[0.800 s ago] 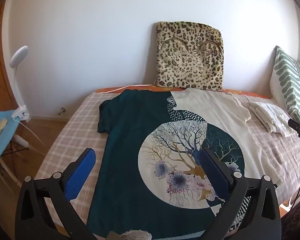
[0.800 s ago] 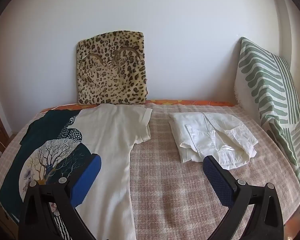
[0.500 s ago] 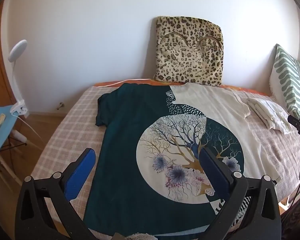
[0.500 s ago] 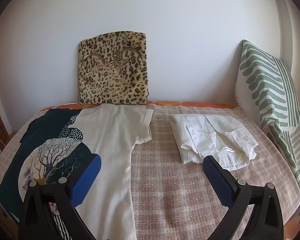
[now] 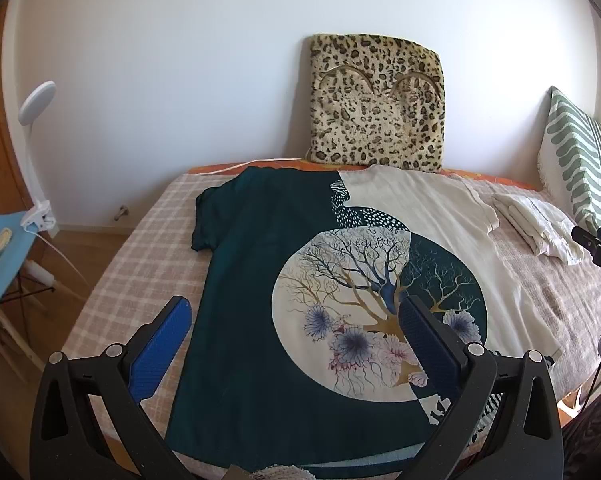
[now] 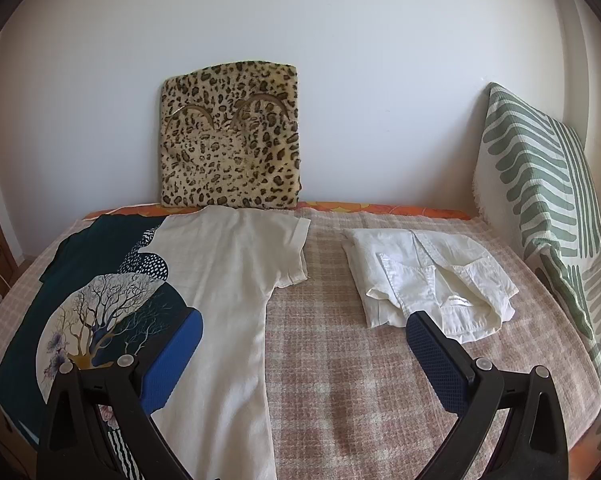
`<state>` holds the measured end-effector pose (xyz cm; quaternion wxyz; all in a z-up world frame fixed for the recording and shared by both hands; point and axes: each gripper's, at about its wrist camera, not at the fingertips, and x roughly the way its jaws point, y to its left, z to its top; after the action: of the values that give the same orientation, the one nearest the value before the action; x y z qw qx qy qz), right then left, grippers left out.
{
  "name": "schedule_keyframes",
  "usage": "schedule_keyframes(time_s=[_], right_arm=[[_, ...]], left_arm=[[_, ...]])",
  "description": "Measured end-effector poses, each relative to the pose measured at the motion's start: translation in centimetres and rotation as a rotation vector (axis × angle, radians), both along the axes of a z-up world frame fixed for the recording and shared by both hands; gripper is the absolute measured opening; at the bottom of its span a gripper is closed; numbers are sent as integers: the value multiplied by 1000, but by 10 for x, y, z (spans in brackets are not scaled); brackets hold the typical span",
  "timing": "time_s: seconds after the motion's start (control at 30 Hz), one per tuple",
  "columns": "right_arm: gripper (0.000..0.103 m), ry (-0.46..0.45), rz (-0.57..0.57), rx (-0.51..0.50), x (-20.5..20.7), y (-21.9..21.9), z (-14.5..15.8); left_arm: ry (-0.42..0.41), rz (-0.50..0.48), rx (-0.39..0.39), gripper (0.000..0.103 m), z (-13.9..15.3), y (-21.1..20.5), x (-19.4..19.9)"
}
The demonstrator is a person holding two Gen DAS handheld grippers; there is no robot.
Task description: Fold small clothes
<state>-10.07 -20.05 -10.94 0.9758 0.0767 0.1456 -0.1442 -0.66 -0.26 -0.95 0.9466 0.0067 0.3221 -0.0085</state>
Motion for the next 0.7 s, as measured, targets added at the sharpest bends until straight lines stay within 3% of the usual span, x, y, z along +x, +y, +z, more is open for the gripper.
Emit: schedule_keyframes(time_s=[0.7], right_arm=[[103, 1, 18, -13, 2, 2, 1]], left_arm=[[-17, 6, -4, 103, 4, 3, -3]])
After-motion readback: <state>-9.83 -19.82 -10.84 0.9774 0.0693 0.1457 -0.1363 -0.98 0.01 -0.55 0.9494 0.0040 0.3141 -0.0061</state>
